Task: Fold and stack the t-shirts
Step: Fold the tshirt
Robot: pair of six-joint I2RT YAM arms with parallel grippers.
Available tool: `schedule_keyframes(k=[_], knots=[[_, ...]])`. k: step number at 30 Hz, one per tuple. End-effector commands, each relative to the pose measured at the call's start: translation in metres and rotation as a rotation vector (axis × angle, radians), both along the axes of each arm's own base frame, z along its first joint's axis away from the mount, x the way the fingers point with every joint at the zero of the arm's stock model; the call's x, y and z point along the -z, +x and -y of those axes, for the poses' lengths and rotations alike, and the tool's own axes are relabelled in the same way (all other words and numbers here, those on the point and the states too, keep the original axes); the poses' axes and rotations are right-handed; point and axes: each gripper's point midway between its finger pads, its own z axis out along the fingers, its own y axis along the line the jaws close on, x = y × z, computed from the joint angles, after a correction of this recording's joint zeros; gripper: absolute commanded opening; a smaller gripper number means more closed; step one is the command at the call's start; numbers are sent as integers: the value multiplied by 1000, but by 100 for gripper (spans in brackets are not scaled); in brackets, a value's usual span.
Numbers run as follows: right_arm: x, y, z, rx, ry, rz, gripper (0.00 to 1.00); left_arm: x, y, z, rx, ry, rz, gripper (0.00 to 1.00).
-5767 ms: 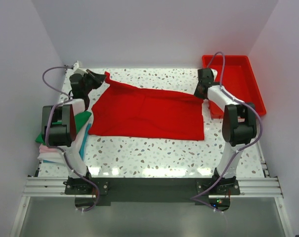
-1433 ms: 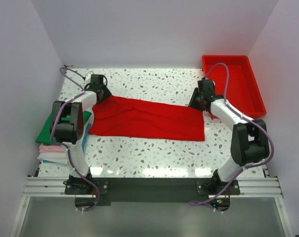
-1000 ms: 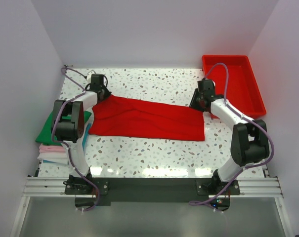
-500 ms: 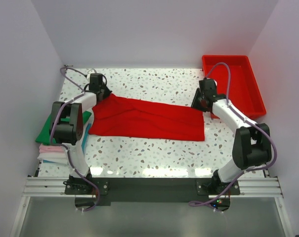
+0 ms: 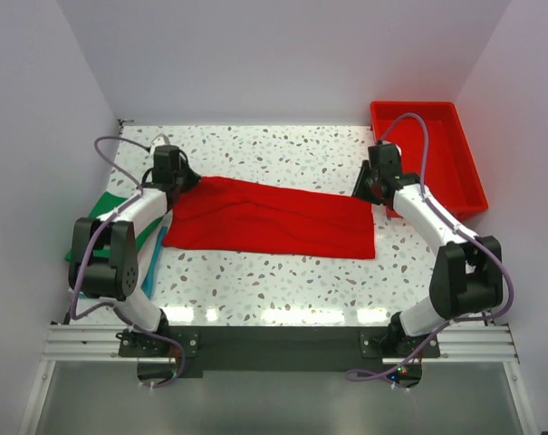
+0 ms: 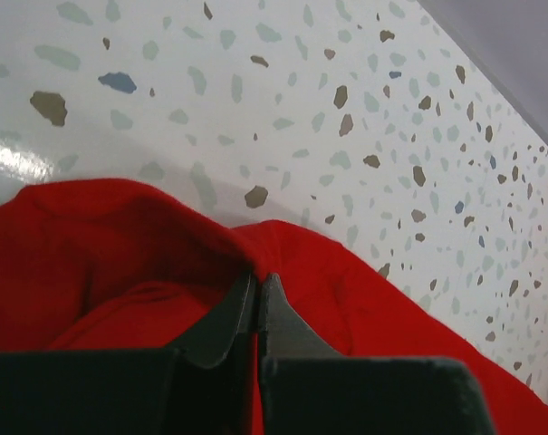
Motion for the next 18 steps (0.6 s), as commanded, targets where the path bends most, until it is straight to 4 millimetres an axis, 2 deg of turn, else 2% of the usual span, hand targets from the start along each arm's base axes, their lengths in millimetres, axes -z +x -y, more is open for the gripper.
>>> schedule_keyframes(k=[1,4,5,6,9,11,13,14,15,18], knots=[[-15,-3,4,2,-8,46,36,-13,-20,8,10,-49,40,0],[-13,-7,5,2,-13,40,36,-12,-39,9,16,-58,41,0],[-13,-7,6,2,-15,42,36,-17,-44,9,19,-58,54,0],[-12,-9,6,2,-13,39,36,-9,-51,9,23,-56,36,0],[-10,-12,5,-3,-10,34,36,-4,-57,7,19,-52,24,0],[-10,-13,5,-5,-8,33,36,0,-53,7,21,-49,18,0],[-9,-15,6,-5,-10,33,36,-9,-40,7,25,-39,38,0],[-9,-15,6,-7,-11,33,36,-5,-34,7,26,-31,22,0],[-9,-15,6,-5,-14,32,36,-19,-21,6,25,-19,50,0],[-8,-13,7,-4,-15,31,36,-27,3,0,11,12,61,0]])
